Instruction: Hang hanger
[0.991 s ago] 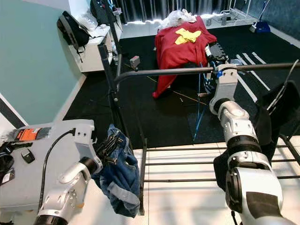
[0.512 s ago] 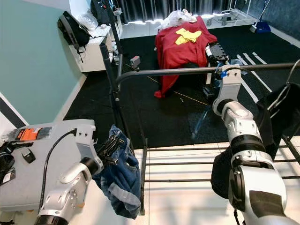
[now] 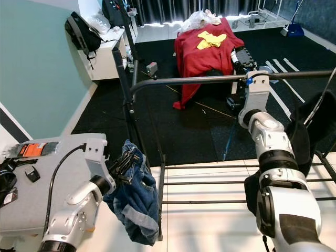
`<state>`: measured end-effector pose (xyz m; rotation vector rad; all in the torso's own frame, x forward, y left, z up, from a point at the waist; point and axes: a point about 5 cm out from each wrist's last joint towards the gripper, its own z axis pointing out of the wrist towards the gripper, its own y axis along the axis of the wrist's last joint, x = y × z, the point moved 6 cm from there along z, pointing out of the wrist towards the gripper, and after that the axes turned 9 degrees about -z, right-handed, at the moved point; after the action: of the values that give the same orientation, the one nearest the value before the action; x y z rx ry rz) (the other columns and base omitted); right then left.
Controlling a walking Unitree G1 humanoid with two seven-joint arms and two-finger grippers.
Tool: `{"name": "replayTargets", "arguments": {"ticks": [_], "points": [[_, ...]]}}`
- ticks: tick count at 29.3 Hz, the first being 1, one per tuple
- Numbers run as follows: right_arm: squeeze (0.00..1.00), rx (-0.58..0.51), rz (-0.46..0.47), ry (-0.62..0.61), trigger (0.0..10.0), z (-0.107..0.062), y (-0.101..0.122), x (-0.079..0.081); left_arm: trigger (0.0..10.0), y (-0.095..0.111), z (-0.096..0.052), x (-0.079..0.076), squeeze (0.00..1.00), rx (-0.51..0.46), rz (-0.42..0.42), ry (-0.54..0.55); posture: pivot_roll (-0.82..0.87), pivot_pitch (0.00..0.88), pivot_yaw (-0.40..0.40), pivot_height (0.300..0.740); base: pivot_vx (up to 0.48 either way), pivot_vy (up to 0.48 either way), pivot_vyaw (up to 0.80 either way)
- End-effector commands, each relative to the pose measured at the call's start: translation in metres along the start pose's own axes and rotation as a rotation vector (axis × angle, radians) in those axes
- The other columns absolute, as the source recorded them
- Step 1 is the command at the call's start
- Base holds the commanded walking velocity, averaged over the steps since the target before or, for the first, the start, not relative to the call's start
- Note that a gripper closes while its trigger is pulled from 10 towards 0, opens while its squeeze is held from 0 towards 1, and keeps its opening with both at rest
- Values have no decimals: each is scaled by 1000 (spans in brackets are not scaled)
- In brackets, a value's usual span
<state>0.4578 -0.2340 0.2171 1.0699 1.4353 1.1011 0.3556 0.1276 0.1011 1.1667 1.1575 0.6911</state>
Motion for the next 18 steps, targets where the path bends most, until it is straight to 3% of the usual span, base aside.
{"name": "replayTargets", "arguments": {"ticks": [1,18], "points": [[0,21,-7,17,10000,-1,-6,4,10000,13,-1,0,0,-34,19,-17,95,73,106,740,0,0,0],[0,95,13,40,10000,-12,-18,3,10000,12,0,-10,0,-21,14,-66,88,70,106,740,0,0,0]]}}
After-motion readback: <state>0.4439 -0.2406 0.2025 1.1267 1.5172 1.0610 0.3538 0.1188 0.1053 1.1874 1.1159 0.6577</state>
